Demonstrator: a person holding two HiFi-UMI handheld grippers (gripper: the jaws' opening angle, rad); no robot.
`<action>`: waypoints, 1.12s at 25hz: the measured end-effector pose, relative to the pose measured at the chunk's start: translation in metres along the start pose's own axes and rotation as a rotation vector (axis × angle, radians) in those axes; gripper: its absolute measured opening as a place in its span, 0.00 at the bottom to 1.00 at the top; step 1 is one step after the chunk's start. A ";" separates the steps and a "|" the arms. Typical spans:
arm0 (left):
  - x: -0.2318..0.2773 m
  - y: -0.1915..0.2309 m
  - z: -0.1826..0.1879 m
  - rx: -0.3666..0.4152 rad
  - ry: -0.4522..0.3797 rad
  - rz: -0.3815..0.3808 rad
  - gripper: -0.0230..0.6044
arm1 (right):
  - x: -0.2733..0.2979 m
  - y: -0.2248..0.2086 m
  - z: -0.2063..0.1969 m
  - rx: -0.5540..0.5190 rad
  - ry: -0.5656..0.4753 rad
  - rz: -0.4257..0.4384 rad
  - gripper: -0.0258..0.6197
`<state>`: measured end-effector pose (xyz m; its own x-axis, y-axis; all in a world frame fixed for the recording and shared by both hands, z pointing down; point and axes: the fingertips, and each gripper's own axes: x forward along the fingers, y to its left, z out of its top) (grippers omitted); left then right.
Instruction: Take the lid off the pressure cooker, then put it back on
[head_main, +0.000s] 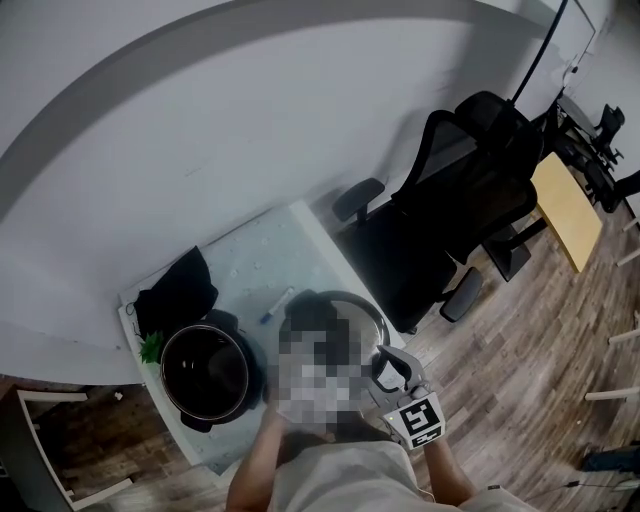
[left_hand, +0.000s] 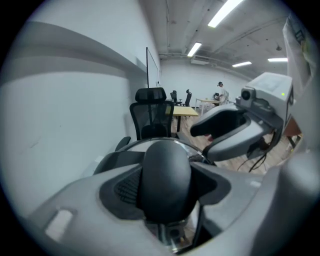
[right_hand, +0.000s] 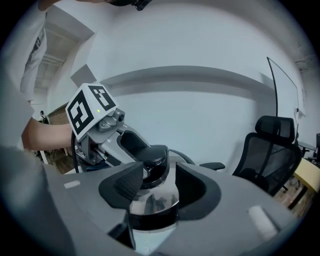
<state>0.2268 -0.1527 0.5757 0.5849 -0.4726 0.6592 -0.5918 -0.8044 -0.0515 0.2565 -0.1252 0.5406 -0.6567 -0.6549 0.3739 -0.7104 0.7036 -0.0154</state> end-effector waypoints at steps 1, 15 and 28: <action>-0.007 0.001 0.006 0.010 0.001 0.003 0.48 | -0.002 0.002 0.009 0.004 -0.013 0.001 0.33; -0.119 0.039 -0.003 -0.020 0.032 0.092 0.48 | 0.024 0.077 0.084 -0.102 -0.080 0.174 0.33; -0.205 0.080 -0.061 -0.063 0.059 0.094 0.48 | 0.075 0.164 0.114 -0.131 -0.086 0.265 0.33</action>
<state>0.0256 -0.0981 0.4824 0.4927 -0.5213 0.6967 -0.6772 -0.7325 -0.0691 0.0624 -0.0902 0.4605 -0.8376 -0.4609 0.2933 -0.4766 0.8789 0.0202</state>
